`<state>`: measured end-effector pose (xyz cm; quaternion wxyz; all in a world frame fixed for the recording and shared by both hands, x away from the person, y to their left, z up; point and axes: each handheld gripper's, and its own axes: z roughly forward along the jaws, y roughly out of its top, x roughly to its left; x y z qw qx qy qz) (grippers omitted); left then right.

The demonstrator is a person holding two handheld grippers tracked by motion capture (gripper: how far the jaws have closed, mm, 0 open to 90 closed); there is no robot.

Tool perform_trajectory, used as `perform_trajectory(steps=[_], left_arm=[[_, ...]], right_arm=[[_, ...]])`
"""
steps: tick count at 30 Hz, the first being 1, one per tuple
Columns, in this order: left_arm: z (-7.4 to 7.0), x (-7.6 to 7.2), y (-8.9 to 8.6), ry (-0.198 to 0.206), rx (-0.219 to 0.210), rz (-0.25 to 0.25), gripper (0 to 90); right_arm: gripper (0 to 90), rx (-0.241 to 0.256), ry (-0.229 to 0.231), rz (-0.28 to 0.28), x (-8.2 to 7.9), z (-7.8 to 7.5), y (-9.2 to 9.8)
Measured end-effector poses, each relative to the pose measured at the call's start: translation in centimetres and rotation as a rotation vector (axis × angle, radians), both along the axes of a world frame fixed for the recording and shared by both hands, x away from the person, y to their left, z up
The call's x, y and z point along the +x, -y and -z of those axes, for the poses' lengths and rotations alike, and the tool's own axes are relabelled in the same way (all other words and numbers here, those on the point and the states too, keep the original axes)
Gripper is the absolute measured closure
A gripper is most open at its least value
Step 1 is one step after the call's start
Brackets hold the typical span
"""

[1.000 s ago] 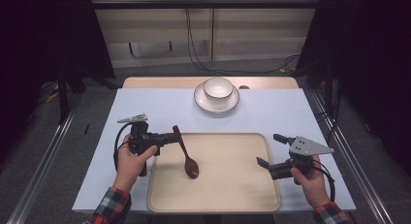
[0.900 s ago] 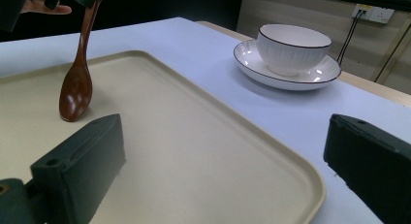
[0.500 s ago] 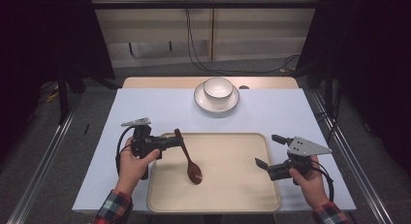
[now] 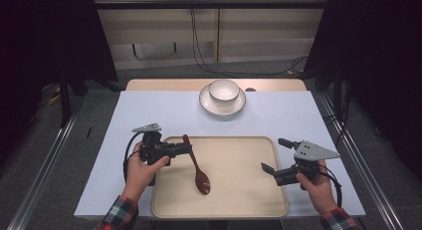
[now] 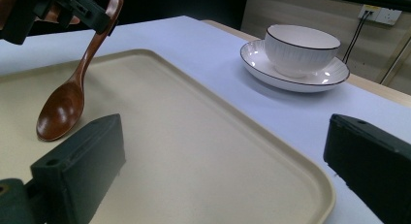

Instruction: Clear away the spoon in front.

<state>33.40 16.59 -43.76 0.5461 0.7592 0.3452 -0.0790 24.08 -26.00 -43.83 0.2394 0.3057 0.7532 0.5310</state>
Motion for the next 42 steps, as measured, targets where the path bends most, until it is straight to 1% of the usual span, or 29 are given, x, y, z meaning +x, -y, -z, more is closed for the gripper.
perform_trajectory(steps=[2,4,5,7,9,10,11,13,16,18,20,21,25,28,31,34,39,40,41,42], left_arm=[[0.1,0.0,0.1,0.0,0.005,-0.005,75.5],[0.1,0.1,0.1,0.004,0.025,-0.004,74.7],[0.2,0.1,0.2,0.006,0.024,-0.01,73.9],[0.2,0.1,0.2,0.011,0.037,-0.015,73.4],[0.2,0.1,0.3,0.016,0.042,-0.012,73.3],[0.2,0.1,0.4,0.016,0.042,-0.017,73.0],[0.3,0.1,0.4,0.017,0.043,-0.013,73.0],[0.3,0.0,0.4,0.015,0.042,-0.022,72.6],[0.3,0.0,0.5,0.029,0.054,-0.032,71.6],[0.3,0.0,0.5,0.03,0.057,-0.035,71.1],[0.3,0.1,0.6,0.04,0.065,-0.032,70.6],[0.3,0.1,0.6,0.042,0.067,-0.034,70.4],[0.3,0.0,0.8,0.052,0.07,-0.041,69.6],[0.4,0.1,0.9,0.061,0.075,-0.039,66.8],[0.4,0.2,1.0,0.06,0.071,-0.043,64.5],[0.4,0.2,1.1,0.06,0.071,-0.042,61.6],[0.5,0.2,1.3,0.084,0.079,-0.038,57.4],[0.5,0.2,1.3,0.091,0.078,-0.044,54.5],[0.4,0.2,1.3,0.104,0.081,-0.048,54.5],[0.5,0.2,1.3,0.122,0.079,-0.054,52.3]], right_arm=[[0.8,0.001,0.0,0.0,0.0,0.0,0.0],[0.8,-0.002,0.001,0.0,0.0,0.0,0.0],[0.8,-0.001,0.0,-0.002,0.0,0.0,0.0],[0.8,-0.001,0.0,-0.002,0.0,0.0,0.0],[0.8,-0.001,0.001,-0.002,0.0,0.0,0.0],[0.8,-0.009,0.003,-0.011,0.0,0.0,0.0],[0.8,-0.009,0.003,-0.011,0.0,0.0,0.0],[0.8,-0.002,-0.002,-0.004,0.1,0.0,0.0],[0.8,-0.009,0.002,-0.009,0.0,0.0,-0.1],[0.8,-0.007,0.002,-0.011,0.0,-0.1,-0.1],[0.8,-0.007,0.0,-0.012,0.0,-0.1,0.0],[0.8,-0.009,0.0,-0.004,-0.1,-0.1,-0.1],[0.8,-0.007,0.004,-0.006,-0.2,-0.2,0.0],[0.8,-0.01,0.006,-0.008,-0.1,-0.1,0.0],[0.8,-0.018,0.0,-0.016,-0.2,-0.1,0.0],[0.8,-0.019,0.002,-0.005,-0.3,-0.2,0.0],[0.8,-0.022,0.003,-0.006,-0.4,-0.2,0.1],[0.8,-0.021,0.004,-0.008,-0.4,-0.2,0.1],[0.8,-0.021,0.004,-0.008,-0.4,-0.2,0.1],[0.8,-0.021,0.003,-0.008,-0.4,-0.2,0.1]])
